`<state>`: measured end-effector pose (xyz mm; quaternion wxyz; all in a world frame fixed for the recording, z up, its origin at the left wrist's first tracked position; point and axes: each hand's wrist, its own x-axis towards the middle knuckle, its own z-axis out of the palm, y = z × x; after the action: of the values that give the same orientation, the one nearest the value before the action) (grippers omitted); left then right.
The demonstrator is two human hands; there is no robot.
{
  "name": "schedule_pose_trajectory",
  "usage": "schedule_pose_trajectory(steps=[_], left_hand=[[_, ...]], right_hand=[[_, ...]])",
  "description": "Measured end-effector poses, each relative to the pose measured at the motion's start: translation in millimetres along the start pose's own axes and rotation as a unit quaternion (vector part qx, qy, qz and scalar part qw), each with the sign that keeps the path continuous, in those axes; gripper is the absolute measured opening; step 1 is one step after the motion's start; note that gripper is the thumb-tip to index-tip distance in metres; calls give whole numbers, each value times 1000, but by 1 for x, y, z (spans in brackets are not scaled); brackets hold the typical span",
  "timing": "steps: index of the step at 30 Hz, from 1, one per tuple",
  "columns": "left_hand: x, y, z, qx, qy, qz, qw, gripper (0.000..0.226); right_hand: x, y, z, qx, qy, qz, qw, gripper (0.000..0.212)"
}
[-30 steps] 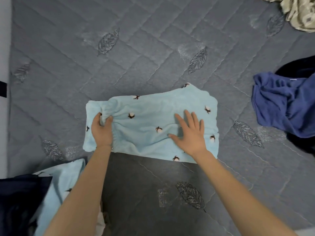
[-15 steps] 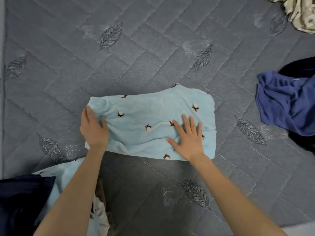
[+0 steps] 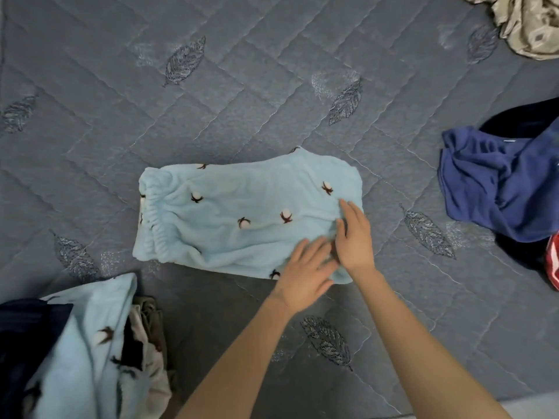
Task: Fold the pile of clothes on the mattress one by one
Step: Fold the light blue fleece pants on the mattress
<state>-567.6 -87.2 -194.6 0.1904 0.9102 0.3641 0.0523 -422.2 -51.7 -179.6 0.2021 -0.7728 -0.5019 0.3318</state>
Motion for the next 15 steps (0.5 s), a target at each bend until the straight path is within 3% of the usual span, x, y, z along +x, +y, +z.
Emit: schedule_pose_trajectory(steps=[3, 6, 9, 12, 15], left_hand=[[11, 30, 14, 24, 18, -13, 999, 45], [27, 36, 26, 30, 73, -29, 996, 23], [37, 36, 32, 61, 70, -8, 996, 19], [32, 42, 34, 58, 70, 24, 996, 20], [22, 57, 41, 20, 78, 16, 997, 19]], right_hand=[[8, 1, -11, 37, 13, 6, 999, 49], [27, 7, -23, 34, 14, 6, 999, 58], [54, 11, -33, 55, -22, 17, 998, 61], [78, 13, -41, 101, -44, 70, 991, 42], [87, 8, -43, 30, -15, 61, 998, 18]])
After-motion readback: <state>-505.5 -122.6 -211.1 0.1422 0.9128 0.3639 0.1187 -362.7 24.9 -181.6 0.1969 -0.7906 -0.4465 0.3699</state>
